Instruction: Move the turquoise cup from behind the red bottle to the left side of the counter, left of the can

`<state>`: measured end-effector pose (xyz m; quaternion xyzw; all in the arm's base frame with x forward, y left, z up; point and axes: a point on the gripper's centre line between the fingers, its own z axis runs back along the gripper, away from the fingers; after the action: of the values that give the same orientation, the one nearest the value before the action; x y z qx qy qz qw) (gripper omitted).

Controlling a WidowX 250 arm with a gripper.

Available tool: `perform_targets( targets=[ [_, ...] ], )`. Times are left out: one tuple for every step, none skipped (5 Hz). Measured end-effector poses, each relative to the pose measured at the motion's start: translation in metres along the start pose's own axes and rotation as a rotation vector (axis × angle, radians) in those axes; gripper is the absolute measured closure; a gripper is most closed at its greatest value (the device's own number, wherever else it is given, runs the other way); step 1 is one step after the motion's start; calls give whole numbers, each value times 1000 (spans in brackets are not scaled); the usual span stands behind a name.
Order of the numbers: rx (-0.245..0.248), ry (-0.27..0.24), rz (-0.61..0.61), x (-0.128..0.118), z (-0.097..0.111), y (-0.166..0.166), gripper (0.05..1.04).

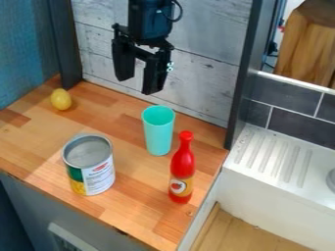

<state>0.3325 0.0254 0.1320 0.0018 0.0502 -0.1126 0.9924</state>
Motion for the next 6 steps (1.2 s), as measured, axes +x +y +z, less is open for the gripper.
perform_targets(
  targets=[
    [-12,40,-3,-1,-14,-1,83],
    [12,-11,-23,6,-24,-3,83],
    [34,-14,-57,10,-23,-12,83],
    [72,29,-68,17,-30,-12,83],
    [72,34,-83,28,-37,-14,83],
    [37,23,-75,32,-42,-20,83]
  ],
)
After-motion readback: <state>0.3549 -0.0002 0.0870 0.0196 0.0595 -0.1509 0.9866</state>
